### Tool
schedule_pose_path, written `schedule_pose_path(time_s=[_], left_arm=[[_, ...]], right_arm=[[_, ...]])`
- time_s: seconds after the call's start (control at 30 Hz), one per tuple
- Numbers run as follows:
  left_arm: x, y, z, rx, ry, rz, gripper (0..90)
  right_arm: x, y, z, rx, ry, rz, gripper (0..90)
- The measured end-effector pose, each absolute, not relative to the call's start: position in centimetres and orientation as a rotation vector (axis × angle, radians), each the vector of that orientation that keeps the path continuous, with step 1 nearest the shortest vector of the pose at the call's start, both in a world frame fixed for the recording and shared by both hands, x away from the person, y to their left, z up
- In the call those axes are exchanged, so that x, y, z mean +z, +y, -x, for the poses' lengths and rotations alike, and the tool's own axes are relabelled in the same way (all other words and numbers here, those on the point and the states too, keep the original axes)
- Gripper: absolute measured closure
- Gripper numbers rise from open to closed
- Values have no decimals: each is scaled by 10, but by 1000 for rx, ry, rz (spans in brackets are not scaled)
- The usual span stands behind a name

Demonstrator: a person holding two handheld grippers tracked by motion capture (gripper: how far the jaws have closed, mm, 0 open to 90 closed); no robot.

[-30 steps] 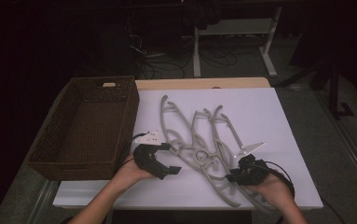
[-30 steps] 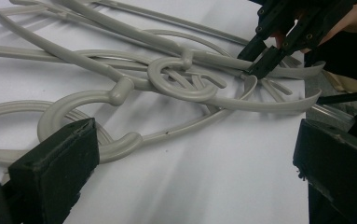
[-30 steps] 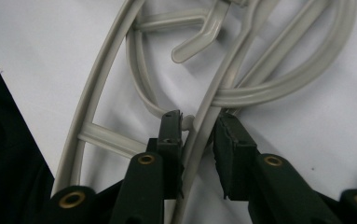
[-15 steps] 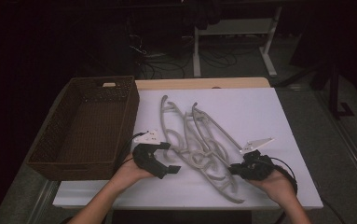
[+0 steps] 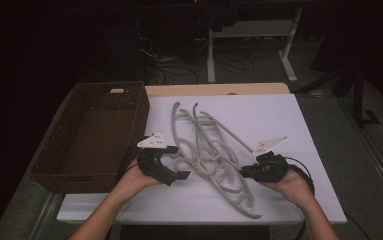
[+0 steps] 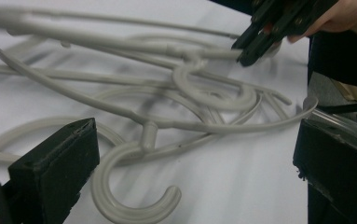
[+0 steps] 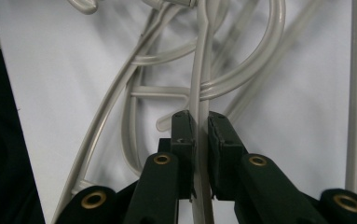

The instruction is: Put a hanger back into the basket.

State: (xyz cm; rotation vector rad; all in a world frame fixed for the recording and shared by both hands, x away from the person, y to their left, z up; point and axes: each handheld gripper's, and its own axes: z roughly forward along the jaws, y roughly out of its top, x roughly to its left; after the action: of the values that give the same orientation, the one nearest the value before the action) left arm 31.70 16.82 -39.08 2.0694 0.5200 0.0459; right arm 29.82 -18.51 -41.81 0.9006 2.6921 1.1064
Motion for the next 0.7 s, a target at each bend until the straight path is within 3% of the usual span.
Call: schedule_pose_path(time_s=[0.7], left_arm=[[-391,173,-320,49,533,-2066,3]], right_arm=[[-425,-124,-331,1057,2941,-438,809]])
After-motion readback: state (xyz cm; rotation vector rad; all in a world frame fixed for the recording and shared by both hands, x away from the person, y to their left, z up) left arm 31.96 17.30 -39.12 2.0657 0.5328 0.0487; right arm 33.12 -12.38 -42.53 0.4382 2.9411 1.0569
